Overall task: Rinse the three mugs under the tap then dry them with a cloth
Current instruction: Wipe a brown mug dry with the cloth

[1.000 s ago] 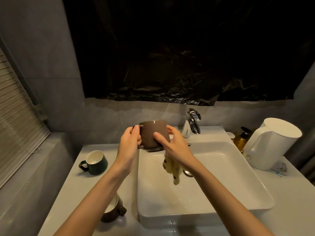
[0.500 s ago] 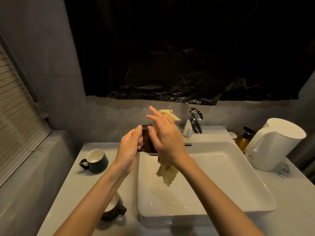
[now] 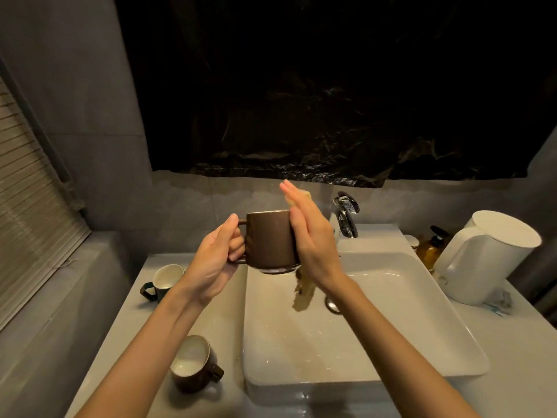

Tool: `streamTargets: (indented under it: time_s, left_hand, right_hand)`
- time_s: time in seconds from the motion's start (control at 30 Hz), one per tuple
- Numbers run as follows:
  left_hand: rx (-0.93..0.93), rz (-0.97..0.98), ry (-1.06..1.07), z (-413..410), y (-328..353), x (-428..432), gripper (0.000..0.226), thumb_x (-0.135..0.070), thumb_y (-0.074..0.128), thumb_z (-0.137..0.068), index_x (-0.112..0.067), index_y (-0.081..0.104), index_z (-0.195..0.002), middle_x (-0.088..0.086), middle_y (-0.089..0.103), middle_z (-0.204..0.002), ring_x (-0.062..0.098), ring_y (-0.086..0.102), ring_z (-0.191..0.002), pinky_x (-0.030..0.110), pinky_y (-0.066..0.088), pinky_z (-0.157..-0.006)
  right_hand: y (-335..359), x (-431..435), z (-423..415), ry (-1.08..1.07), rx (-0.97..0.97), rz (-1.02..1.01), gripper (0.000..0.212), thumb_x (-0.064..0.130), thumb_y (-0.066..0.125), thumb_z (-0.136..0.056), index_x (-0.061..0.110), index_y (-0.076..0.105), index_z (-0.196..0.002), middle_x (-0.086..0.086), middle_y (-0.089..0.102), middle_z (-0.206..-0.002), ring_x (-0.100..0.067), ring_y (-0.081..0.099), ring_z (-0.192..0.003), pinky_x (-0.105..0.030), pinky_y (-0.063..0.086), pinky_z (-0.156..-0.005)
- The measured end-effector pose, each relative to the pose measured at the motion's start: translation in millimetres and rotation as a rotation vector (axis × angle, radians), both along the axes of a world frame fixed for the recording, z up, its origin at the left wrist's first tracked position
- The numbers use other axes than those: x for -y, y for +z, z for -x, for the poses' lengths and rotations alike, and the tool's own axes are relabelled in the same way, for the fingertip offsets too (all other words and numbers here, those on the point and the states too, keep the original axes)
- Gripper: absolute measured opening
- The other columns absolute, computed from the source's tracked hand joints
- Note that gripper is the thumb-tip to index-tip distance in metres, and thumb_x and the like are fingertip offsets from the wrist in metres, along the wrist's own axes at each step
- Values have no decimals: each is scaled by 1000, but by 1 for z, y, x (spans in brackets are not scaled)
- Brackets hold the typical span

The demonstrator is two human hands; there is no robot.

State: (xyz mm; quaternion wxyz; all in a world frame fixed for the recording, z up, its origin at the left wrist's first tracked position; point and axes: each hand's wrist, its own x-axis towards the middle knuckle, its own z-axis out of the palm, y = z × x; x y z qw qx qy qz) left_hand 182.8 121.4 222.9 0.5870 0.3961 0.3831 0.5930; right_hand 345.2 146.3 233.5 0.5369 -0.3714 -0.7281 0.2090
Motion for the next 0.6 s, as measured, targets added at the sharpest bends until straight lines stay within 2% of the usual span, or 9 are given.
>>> streamTargets:
  time_s: [0.1, 0.2, 0.3, 0.37, 0.4, 0.43, 0.5, 0.53, 0.6]
  left_hand:
    - [66, 20, -4, -3, 4, 2, 36, -34, 38, -99, -21, 34, -66, -9, 22, -47, 6, 22, -44, 23, 25, -55]
    - [138, 28, 23, -4, 3, 2, 28, -36, 40, -97, -21, 40, -73, -9, 21, -47, 6, 22, -43, 20, 30, -59]
    - [248, 60, 55, -5, -3, -1, 26, -36, 41, -97, -18, 49, -80, -9, 23, -47, 7, 25, -42, 18, 45, -71]
    - [273, 52, 93, -7, -7, -2, 27, -36, 41, -98, -17, 54, -84, -9, 24, -50, 7, 26, -43, 25, 43, -85]
    - [263, 33, 116, -9, -8, -3, 28, -36, 40, -99, -17, 53, -82, -9, 24, -50, 7, 27, -43, 26, 42, -86]
    - [244, 11, 146, -12, -8, -3, 29, -35, 38, -99, -18, 50, -79, -9, 26, -50, 6, 27, -44, 26, 42, -83]
    - [204, -33, 220, -18, -7, -2, 29, -33, 36, -101, -19, 44, -76, -9, 28, -49, 6, 28, -45, 24, 40, -73]
    - [191, -50, 254, -21, -6, -2, 29, -32, 36, -101, -19, 44, -76, -9, 28, -50, 5, 27, -46, 23, 38, -69]
    - [188, -68, 291, -26, -5, -2, 29, -29, 35, -102, -19, 42, -75, -11, 27, -50, 5, 26, -46, 22, 33, -62]
  right_hand:
    - [15, -11, 0, 112, -265, 359, 36, 28, 34, -103, 19, 61, -125, 4, 66, -120, -9, 62, -106, -25, 46, -94]
    - [13, -13, 1, 219, -461, 673, 42, 33, 32, -103, 11, 64, -118, -5, 71, -108, -14, 66, -95, -23, 51, -83]
    - [6, -3, 0, 203, -589, 844, 38, 35, 39, -101, 15, 69, -91, 2, 71, -76, -9, 64, -70, -17, 51, -62]
    - [3, 2, 4, 147, -629, 890, 36, 33, 39, -102, 15, 67, -87, 2, 66, -71, -9, 60, -65, -13, 49, -53]
    - [2, 4, 6, 106, -637, 888, 35, 31, 37, -103, 16, 65, -89, 3, 65, -73, -9, 58, -67, -11, 48, -50]
    - [1, 7, 10, 62, -646, 860, 33, 30, 36, -103, 17, 64, -93, 3, 66, -80, -11, 59, -75, -10, 48, -54]
    - [-3, 11, 16, 20, -657, 760, 33, 32, 35, -103, 18, 61, -115, -1, 65, -113, -12, 58, -103, -15, 49, -83]
    - [-5, 14, 20, 15, -640, 690, 34, 33, 34, -103, 20, 53, -129, 0, 58, -129, -10, 52, -117, -21, 44, -99]
    - [-5, 22, 23, 28, -527, 460, 39, 29, 30, -105, 23, 35, -144, 7, 40, -147, -3, 36, -133, -23, 29, -113]
